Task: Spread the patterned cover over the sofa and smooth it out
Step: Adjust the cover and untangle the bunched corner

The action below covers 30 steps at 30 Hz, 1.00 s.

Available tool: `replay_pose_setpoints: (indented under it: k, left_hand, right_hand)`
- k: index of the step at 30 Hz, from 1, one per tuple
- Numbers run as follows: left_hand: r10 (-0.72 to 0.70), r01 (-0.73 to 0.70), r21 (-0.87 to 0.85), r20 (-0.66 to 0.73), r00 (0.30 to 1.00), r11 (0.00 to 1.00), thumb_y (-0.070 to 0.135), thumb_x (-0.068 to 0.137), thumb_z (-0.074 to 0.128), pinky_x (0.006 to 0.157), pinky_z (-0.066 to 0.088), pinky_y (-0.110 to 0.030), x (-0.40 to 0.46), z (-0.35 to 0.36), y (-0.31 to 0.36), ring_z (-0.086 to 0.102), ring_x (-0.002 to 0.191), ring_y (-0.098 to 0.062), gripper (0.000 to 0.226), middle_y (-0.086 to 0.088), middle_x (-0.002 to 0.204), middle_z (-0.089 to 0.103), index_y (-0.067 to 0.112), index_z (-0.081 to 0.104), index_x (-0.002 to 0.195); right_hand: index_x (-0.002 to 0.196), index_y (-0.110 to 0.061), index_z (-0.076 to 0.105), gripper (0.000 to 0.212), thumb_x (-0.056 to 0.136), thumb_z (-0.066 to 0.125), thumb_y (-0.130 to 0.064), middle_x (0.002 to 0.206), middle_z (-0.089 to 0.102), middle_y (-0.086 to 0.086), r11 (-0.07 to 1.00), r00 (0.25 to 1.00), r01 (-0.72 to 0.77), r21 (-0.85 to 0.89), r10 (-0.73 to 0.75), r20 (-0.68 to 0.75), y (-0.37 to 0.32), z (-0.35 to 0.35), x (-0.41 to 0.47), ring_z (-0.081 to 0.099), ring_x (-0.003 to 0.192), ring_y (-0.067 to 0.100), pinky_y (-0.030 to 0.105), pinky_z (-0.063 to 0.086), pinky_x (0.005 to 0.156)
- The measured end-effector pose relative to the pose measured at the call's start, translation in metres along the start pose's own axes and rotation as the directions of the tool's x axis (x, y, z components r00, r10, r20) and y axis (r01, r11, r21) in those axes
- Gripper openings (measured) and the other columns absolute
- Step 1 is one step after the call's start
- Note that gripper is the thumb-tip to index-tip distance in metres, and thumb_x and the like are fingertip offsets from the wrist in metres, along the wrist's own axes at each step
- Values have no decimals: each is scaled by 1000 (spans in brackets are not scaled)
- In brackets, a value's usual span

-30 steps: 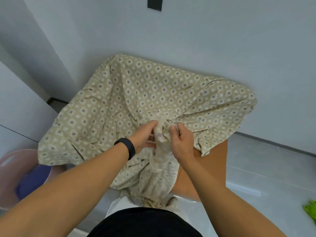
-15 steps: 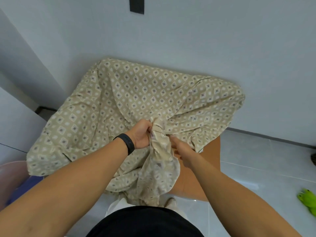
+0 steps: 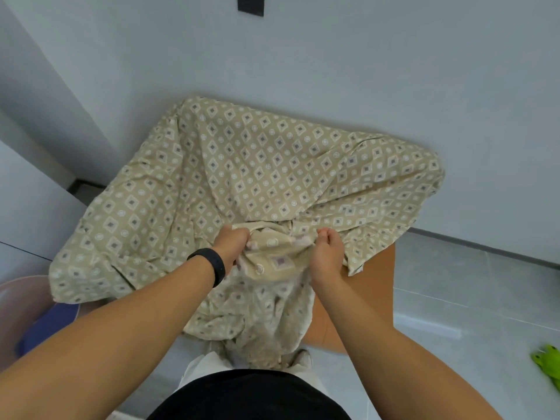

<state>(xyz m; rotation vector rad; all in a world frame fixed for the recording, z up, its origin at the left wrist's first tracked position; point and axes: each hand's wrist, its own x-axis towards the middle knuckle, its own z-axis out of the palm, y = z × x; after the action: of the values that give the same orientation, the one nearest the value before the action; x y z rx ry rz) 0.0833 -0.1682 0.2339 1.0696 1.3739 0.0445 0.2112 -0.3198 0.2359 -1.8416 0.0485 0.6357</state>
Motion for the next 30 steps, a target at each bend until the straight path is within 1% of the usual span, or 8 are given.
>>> replay_pose_setpoints:
  k: [5, 8, 11, 13, 17, 20, 25, 30]
  left_hand:
    - [267, -277, 331, 77, 961, 902, 50, 69, 60, 100, 49, -49, -11, 35, 15, 53, 112, -30, 43, -4, 127, 51, 33, 54, 108]
    - [292, -447, 681, 339, 894, 579, 62, 75, 47, 97, 44, -44, -23, 53, 28, 51, 107, -29, 32, -6, 115, 56, 41, 68, 89]
    - [217, -694, 539, 693, 687, 477, 37, 85, 54, 73, 41, -31, -34, 59, 28, 52, 76, -15, 37, -3, 92, 63, 21, 68, 115]
    - [179, -770, 479, 788, 589, 421, 25, 81, 58, 67, 38, -36, -39, 60, 21, 45, 68, -16, 27, -1, 77, 53, 3, 59, 97]
    - [365, -779, 604, 695, 619, 169, 19, 92, 60, 62, 38, -33, -40, 65, 11, 56, 74, -18, 27, 13, 71, 55, 32, 49, 71]
    - [522, -786, 564, 604, 603, 255, 6, 89, 52, 66, 50, -41, -40, 57, 7, 61, 76, -16, 31, 9, 77, 61, 34, 56, 77]
    - [553, -862, 387, 662, 506, 327, -1, 93, 57, 70, 53, -29, -56, 42, 12, 64, 80, -3, 25, 6, 90, 71, 18, 72, 99]
    - [581, -862, 313, 641, 501, 399, 2, 94, 64, 86, 55, -34, -66, 25, 22, 67, 92, -13, 20, 7, 96, 74, 19, 73, 98]
  right_hand:
    - [102, -25, 57, 16, 108, 46, -15, 74, 50, -5, 957, 940, 285, 61, -291, 176, -7, -12, -36, 41, 62, 10, 25, 38, 61]
    - [105, -28, 53, 17, 107, 46, -12, 77, 49, 6, 967, 939, 237, 92, -252, 233, -3, -19, -41, 45, 68, 16, 31, 41, 65]
    - [108, -29, 49, 17, 107, 46, -12, 78, 55, 5, 978, 963, 172, 118, -192, 188, -6, -31, -42, 52, 67, 10, 22, 45, 65]
    - [108, -30, 48, 18, 106, 47, -13, 75, 57, 6, 980, 970, 153, 131, -174, 170, -6, -38, -40, 54, 66, 13, 27, 46, 68]
    - [102, -34, 55, 19, 96, 54, -16, 86, 67, 22, 989, 954, 107, 107, -132, 268, 2, -45, -38, 58, 75, 28, 37, 50, 75]
    - [100, -18, 63, 14, 99, 52, -8, 74, 61, 5, 997, 949, 68, 47, -79, 304, 5, -49, -31, 53, 69, 16, 23, 45, 65]
    - [109, -28, 69, 29, 106, 45, -44, 110, 72, -5, 973, 883, -47, -228, 147, 446, 11, -44, -5, 66, 112, 14, 30, 51, 89]
    - [115, -23, 70, 43, 96, 55, -58, 87, 70, -12, 924, 702, -164, -345, 355, 618, 18, -30, 11, 58, 84, 8, 26, 47, 85]
